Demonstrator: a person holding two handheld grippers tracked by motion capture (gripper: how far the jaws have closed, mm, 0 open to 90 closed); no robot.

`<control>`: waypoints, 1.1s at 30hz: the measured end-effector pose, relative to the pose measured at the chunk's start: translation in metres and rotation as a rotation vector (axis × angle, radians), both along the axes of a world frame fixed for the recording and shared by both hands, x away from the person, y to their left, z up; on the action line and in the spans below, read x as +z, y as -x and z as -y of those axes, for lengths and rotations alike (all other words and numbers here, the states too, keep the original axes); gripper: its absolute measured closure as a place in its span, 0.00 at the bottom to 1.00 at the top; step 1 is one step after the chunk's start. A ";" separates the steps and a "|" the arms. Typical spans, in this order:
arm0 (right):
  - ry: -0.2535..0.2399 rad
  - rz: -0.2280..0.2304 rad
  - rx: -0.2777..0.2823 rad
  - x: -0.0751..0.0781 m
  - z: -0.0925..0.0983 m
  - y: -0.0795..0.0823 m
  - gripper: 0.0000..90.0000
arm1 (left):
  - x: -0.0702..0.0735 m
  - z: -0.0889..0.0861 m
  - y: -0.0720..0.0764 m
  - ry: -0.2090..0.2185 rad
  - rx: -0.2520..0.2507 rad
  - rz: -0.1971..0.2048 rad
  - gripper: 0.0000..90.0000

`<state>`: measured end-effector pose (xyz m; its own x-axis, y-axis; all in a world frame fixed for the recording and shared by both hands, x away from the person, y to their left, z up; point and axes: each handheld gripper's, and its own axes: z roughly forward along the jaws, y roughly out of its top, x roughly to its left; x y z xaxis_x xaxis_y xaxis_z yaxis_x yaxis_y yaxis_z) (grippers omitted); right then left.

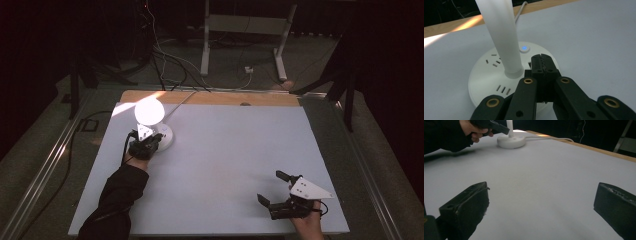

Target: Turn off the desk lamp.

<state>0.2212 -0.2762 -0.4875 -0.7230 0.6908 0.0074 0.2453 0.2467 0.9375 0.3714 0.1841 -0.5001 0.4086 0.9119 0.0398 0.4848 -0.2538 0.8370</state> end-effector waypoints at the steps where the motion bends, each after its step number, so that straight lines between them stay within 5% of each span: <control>1: 0.000 0.000 0.000 0.000 0.000 0.000 0.00 | -0.001 0.000 0.000 0.002 0.004 -0.002 1.00; 19: -0.001 0.001 0.000 0.000 0.000 0.000 0.00 | -0.011 0.002 -0.003 -0.018 -0.005 -0.033 1.00; 33: 0.001 -0.004 0.001 0.000 -0.001 0.000 0.00 | -0.013 0.006 -0.001 -0.047 -0.003 -0.021 1.00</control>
<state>0.2209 -0.2755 -0.4877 -0.7238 0.6900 0.0096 0.2488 0.2479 0.9363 0.3728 0.1785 -0.5129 0.4122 0.9081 0.0740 0.5017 -0.2940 0.8135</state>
